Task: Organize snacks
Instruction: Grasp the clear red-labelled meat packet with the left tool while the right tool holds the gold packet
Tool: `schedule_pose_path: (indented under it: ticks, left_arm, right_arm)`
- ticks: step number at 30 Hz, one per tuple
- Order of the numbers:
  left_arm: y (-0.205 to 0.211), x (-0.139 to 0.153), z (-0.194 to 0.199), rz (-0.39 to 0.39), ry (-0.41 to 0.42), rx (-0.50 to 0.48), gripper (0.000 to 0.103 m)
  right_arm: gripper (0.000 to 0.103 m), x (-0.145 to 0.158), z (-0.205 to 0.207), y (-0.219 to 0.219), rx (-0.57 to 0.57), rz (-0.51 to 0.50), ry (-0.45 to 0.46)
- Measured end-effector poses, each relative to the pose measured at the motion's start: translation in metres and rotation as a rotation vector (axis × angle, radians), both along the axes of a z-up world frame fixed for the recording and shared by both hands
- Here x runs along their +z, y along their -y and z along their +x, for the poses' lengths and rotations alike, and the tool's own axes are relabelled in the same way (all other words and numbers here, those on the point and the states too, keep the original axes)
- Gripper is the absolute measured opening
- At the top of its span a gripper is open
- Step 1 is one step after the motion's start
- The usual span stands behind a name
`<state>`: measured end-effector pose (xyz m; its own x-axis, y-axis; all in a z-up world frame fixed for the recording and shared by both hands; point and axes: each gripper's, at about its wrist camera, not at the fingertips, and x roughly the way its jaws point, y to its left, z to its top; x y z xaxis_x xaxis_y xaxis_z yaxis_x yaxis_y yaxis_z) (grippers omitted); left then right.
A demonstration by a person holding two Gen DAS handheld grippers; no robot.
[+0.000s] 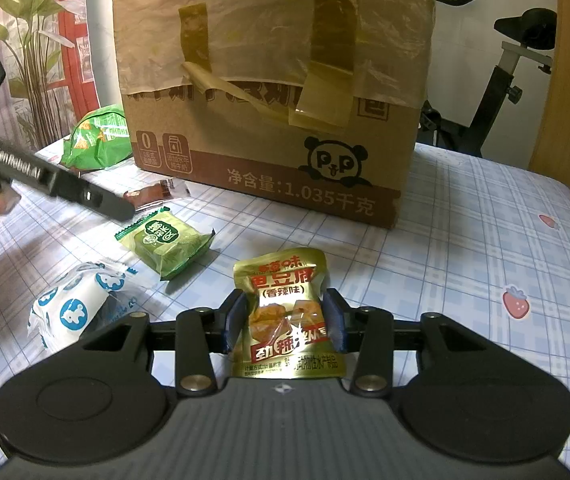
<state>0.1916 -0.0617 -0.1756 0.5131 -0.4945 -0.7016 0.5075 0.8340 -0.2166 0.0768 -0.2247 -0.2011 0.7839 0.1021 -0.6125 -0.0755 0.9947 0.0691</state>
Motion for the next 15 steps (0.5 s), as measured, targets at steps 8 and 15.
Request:
schedule_pose_path:
  ticks: [8, 15]
  left_arm:
    - [0.012, -0.005, 0.023, 0.159, 0.085, -0.027, 0.058]
    - [0.031, -0.017, 0.026, 0.224, 0.100, -0.068, 0.061]
  right_arm:
    - [0.045, 0.000, 0.000, 0.000, 0.000, 0.000, 0.000]
    - [0.046, 0.000, 0.000, 0.000, 0.000, 0.000, 0.000]
